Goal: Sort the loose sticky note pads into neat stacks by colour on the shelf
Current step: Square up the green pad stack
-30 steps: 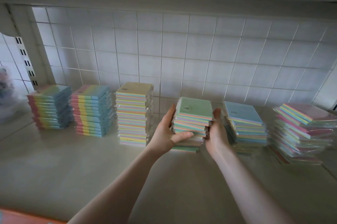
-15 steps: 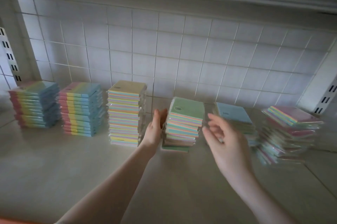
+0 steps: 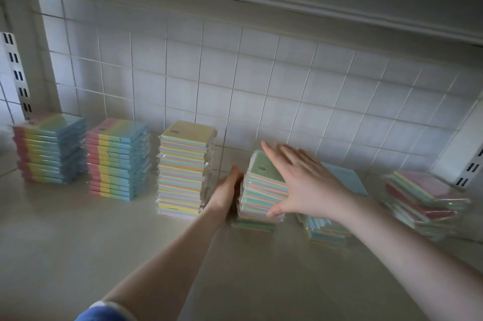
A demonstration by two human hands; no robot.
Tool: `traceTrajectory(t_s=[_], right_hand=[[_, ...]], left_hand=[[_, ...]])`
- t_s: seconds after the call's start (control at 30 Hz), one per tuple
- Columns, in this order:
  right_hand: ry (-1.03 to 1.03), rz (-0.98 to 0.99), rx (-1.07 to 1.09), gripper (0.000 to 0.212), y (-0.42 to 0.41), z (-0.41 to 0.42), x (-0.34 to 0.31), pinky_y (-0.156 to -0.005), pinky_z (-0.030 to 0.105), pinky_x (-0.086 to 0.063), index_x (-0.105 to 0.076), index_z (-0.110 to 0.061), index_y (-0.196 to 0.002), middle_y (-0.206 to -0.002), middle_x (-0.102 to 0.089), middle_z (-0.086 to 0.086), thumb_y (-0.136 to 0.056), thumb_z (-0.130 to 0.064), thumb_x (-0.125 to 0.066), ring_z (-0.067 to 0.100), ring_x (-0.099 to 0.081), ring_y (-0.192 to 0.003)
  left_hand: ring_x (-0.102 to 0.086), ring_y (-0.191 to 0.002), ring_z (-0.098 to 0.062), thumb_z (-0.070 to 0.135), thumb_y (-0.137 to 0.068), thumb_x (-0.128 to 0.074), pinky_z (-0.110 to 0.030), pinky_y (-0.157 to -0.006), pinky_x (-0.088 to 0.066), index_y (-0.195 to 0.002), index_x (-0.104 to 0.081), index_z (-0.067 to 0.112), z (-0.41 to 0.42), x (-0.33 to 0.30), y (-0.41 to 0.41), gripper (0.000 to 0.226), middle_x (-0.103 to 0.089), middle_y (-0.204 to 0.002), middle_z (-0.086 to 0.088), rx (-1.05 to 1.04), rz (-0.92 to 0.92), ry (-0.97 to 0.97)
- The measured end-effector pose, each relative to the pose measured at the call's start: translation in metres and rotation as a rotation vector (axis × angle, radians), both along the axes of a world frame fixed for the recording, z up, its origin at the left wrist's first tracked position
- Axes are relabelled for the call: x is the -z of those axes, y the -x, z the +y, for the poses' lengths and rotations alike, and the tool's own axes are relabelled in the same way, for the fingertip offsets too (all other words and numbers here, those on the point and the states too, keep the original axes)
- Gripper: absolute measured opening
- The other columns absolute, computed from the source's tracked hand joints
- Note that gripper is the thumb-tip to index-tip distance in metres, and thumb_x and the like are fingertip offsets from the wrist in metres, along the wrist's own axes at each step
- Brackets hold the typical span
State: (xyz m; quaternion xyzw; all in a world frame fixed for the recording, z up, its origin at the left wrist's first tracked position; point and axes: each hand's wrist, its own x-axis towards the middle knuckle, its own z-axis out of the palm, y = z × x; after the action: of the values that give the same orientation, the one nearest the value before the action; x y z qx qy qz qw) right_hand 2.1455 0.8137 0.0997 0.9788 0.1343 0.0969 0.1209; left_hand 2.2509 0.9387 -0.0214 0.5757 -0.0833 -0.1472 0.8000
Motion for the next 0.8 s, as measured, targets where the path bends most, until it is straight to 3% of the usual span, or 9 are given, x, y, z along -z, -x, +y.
traceTrajectory(t_s=[0.13, 0.23, 0.4, 0.5, 0.67, 0.8], right_hand=[[-0.037, 0.055, -0.028, 0.120, -0.007, -0.001, 0.000, -0.111, 0.026, -0.019, 0.006, -0.023, -0.151, -0.156, -0.014, -0.002, -0.067, -0.058, -0.072, 0.017, -0.021, -0.141], [-0.030, 0.083, -0.051, 0.114, -0.012, -0.004, -0.002, -0.110, 0.020, -0.013, 0.004, -0.024, -0.151, -0.158, -0.009, -0.004, -0.071, -0.054, -0.072, 0.014, -0.015, -0.143], [-0.060, 0.127, -0.063, 0.114, -0.026, -0.009, 0.000, -0.112, 0.017, -0.005, 0.007, -0.026, -0.150, -0.160, 0.001, -0.003, -0.072, -0.049, -0.073, 0.010, -0.005, -0.145], [-0.075, 0.134, -0.065, 0.114, -0.032, -0.012, 0.001, -0.112, 0.017, -0.004, 0.006, -0.027, -0.150, -0.159, 0.002, -0.004, -0.072, -0.048, -0.073, 0.010, -0.005, -0.145], [-0.092, 0.140, -0.058, 0.113, -0.035, -0.014, 0.003, -0.112, 0.017, -0.003, 0.007, -0.028, -0.150, -0.159, 0.004, -0.005, -0.073, -0.048, -0.073, 0.009, -0.002, -0.146], [-0.098, 0.163, -0.051, 0.114, -0.039, -0.014, 0.002, -0.114, 0.021, -0.006, 0.007, -0.029, -0.150, -0.159, 0.004, -0.005, -0.072, -0.047, -0.074, 0.010, -0.003, -0.146]], left_hand=[[-0.071, -0.075, -0.015, 0.037, -0.101, -0.038, -0.019, -0.066, -0.053, -0.086, -0.071, 0.015, 0.000, 0.000, 0.000, 0.043, -0.074, -0.083, -0.004, -0.030, -0.027, -0.059], [-0.069, -0.083, -0.019, 0.039, -0.100, -0.039, -0.021, -0.070, -0.051, -0.092, -0.070, 0.013, 0.000, -0.001, -0.002, 0.041, -0.073, -0.094, -0.009, -0.050, -0.049, -0.100], [-0.066, -0.070, -0.014, 0.038, -0.100, -0.039, -0.017, -0.060, -0.050, -0.090, -0.069, 0.013, -0.001, 0.000, -0.004, 0.041, -0.071, -0.089, -0.009, -0.057, -0.047, -0.093], [-0.067, -0.067, -0.015, 0.034, -0.101, -0.038, -0.016, -0.054, -0.049, -0.098, -0.068, 0.006, 0.000, -0.001, -0.005, 0.040, -0.070, -0.090, -0.012, -0.054, -0.018, -0.046], [-0.065, -0.100, -0.030, 0.032, -0.102, -0.034, -0.037, -0.089, -0.049, -0.108, -0.066, 0.006, 0.002, -0.001, -0.003, 0.043, -0.069, -0.109, -0.017, -0.018, -0.006, 0.063], [-0.064, -0.104, -0.031, 0.035, -0.101, -0.034, -0.044, -0.098, -0.044, -0.110, -0.066, 0.006, -0.001, 0.004, -0.005, 0.044, -0.068, -0.111, -0.017, 0.006, 0.040, 0.121]])
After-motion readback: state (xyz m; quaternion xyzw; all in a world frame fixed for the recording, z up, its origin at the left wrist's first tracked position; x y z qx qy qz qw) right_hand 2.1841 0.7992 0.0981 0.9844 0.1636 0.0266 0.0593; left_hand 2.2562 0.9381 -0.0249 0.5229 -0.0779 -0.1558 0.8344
